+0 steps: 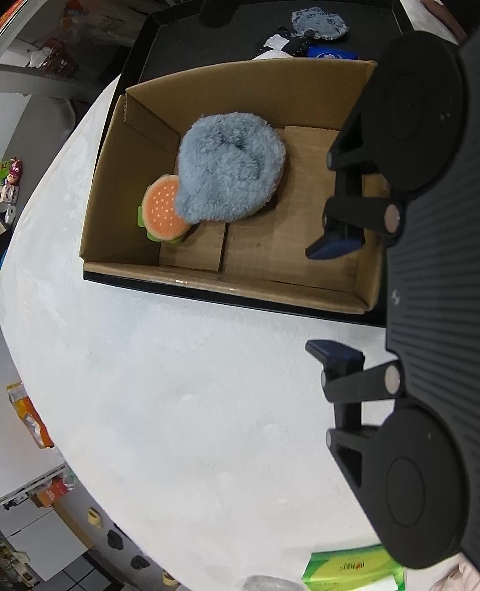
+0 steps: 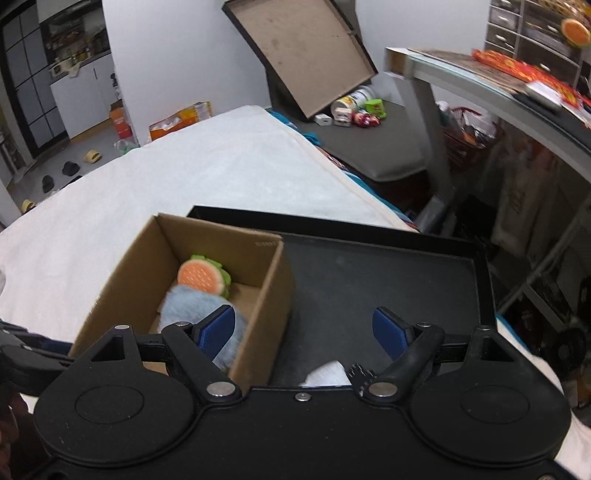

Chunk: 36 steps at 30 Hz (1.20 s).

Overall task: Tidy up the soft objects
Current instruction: 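Move the right gripper back over the tray to the denim cloth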

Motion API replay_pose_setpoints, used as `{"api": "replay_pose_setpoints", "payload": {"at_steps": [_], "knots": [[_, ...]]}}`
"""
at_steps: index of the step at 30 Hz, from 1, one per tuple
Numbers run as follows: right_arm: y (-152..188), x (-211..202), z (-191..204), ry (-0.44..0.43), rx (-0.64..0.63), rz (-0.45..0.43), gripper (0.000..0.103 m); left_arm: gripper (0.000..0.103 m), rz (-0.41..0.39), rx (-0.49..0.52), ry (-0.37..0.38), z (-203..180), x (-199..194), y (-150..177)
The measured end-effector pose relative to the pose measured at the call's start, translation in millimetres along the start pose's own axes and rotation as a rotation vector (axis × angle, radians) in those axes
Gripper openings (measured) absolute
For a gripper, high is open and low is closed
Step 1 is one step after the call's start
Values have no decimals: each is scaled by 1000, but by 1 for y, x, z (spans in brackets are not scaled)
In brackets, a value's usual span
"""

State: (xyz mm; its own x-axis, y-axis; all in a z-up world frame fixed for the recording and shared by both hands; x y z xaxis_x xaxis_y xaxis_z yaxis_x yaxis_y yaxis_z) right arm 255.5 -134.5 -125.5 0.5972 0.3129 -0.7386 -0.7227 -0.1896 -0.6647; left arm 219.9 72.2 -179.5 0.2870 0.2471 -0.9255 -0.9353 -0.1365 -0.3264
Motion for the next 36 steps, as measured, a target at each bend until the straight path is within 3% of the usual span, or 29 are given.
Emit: {"api": "replay_pose_setpoints", "payload": {"at_steps": [22,36], "knots": [[60,2,-61,72,139,95,81,67,1,39,-87,-28,-10,7],[83,30,-95,115,237,192,81,67,29,62,-154,-43,1,7]]}}
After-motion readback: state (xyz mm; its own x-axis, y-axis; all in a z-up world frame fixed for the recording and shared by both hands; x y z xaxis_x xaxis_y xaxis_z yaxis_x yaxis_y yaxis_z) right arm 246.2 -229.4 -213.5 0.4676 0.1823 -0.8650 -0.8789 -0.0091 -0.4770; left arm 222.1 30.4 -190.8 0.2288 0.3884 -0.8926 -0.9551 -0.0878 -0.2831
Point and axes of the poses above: each gripper's, at about its wrist camera, not at the fingertips, and x roughly the way its jaws point, z to its left, y to its underside, the point moved 3 cm from there along x, roughly the way its jaws point, and after that the axes turned 6 degrees about -y, right-handed, at the moved point
